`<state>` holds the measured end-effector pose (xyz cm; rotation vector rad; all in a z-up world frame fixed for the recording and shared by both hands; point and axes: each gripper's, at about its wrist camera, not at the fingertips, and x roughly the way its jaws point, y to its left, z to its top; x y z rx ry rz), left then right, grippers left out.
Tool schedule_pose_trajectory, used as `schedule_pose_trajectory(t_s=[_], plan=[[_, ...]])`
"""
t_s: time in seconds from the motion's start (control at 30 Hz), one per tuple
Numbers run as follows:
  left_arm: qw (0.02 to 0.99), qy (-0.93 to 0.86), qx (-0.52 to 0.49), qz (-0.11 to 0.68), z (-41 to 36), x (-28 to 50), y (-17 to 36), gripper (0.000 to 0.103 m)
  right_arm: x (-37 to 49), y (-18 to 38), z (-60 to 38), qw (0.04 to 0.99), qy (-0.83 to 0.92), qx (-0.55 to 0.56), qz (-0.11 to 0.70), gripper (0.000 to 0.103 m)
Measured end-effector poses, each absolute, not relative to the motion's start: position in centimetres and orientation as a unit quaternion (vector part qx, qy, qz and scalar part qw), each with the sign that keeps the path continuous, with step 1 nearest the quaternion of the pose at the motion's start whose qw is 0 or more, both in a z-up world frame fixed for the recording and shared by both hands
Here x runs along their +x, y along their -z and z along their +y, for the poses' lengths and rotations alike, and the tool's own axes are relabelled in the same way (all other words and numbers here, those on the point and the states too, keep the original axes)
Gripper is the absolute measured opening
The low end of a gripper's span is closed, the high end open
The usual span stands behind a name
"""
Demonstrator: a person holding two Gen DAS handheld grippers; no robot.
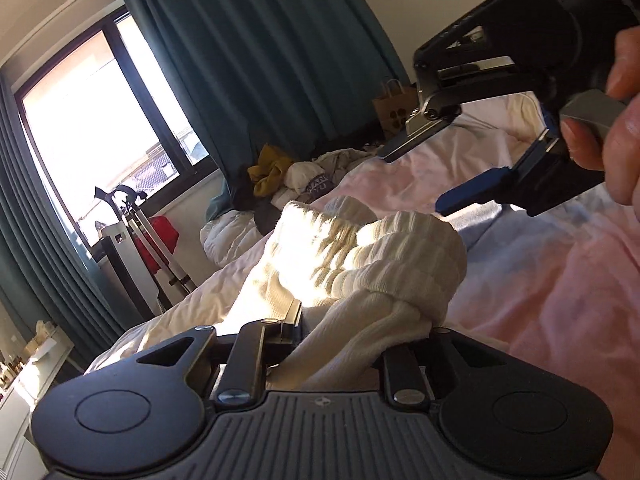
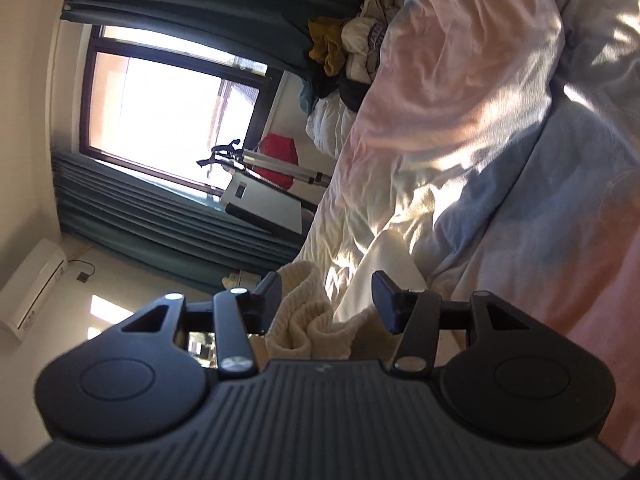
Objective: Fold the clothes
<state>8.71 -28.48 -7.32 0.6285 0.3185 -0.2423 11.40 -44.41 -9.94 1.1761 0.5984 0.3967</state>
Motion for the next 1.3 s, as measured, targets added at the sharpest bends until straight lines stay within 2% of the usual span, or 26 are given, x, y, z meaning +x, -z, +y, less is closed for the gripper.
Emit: schedule_pose_trajectory(t_s=[0.03,0.1,0.17,0.33,0.43,0.53,0.63,0.7,0.77,0.9,1.13,1.3], plan=[[0.927,0.123,0.317,0.156,-27.6,8.1,7.9,0.032,11.6,10.1,-44.0,0.767,-0.191,0.541,0.288,0.053],[0.918,0.131,0.338,0.159,-26.6,7.4,8.6,0.056,11.8,10.4,-43.1,0.758,-0.205,0.537,0.308,0.053],[0.911,0.139,0.354,0.161,-25.4,6.4,9.3,0.065,11.9,10.6,-42.7,0.754,-0.21,0.535,0.318,0.053],[0.903,0.132,0.37,0.176,-21.0,4.8,10.4,0.065,11.2,9.9,-42.5,0.767,-0.207,0.518,0.317,0.053],[0.911,0.118,0.356,0.172,-18.4,5.0,10.6,0.065,11.5,10.2,-42.0,0.767,-0.194,0.512,0.333,0.057],[0.915,0.116,0.35,0.161,-17.2,5.1,10.8,0.062,11.7,10.7,-42.0,0.756,-0.185,0.53,0.337,0.059],[0.911,0.123,0.364,0.151,-17.0,4.7,11.7,0.052,11.8,11.0,-41.3,0.731,-0.202,0.555,0.343,0.059],[0.906,0.132,0.372,0.15,-17.0,4.2,12.3,0.037,11.8,11.2,-40.7,0.713,-0.213,0.571,0.346,0.06],[0.905,0.144,0.369,0.157,-16.8,4.1,12.4,0.017,12.0,11.4,-40.0,0.7,-0.222,0.579,0.353,0.066],[0.908,0.16,0.351,0.165,-15.8,4.2,12.1,0.007,13.4,12.3,-38.8,0.686,-0.199,0.595,0.368,0.072],[0.918,0.174,0.322,0.152,-14.4,3.7,11.1,0.004,17.4,12.5,-38.8,0.662,-0.198,0.642,0.333,0.073],[0.919,0.194,0.299,0.171,-13.7,3.2,11.0,0.004,20.3,12.2,-39.6,0.651,-0.207,0.666,0.3,0.073]])
